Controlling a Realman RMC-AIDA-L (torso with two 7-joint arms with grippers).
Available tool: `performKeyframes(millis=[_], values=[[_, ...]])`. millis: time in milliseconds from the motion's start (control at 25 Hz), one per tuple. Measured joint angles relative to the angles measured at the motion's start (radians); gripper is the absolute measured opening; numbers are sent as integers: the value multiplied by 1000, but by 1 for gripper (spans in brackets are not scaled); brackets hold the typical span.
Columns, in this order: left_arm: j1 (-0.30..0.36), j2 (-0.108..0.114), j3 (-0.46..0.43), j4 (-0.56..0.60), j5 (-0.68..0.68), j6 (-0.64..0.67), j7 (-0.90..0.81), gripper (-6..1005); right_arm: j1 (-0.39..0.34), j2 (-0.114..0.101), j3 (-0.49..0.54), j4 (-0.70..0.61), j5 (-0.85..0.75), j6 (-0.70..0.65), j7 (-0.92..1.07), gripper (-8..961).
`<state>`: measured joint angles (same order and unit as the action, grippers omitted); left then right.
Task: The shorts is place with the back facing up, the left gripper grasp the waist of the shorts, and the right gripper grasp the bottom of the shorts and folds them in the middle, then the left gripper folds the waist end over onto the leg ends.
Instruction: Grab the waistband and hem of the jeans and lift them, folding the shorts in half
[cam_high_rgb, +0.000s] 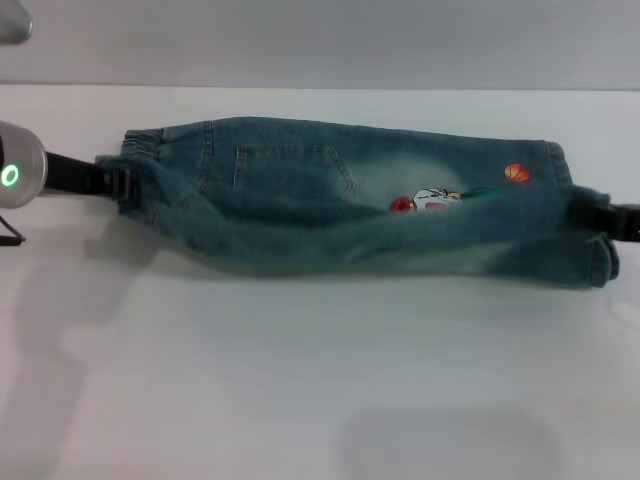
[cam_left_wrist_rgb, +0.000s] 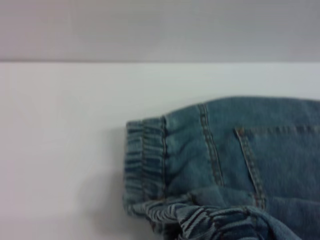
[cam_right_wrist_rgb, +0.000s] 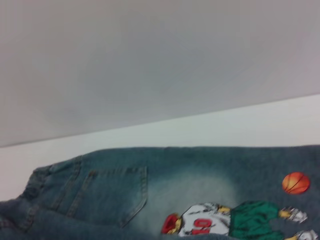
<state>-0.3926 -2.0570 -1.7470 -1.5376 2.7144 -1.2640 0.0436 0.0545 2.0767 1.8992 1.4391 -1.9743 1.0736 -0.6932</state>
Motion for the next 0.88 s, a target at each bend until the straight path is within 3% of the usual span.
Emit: performKeyframes(millis=[520,880], values=[[1,0,-26,112,-115,226,35,226,41,-1,90,-145,104,-62,-132,47],[-52,0,-28,194,-145,295,61,225,94,-3,135,-237,160,-83,-194,48]])
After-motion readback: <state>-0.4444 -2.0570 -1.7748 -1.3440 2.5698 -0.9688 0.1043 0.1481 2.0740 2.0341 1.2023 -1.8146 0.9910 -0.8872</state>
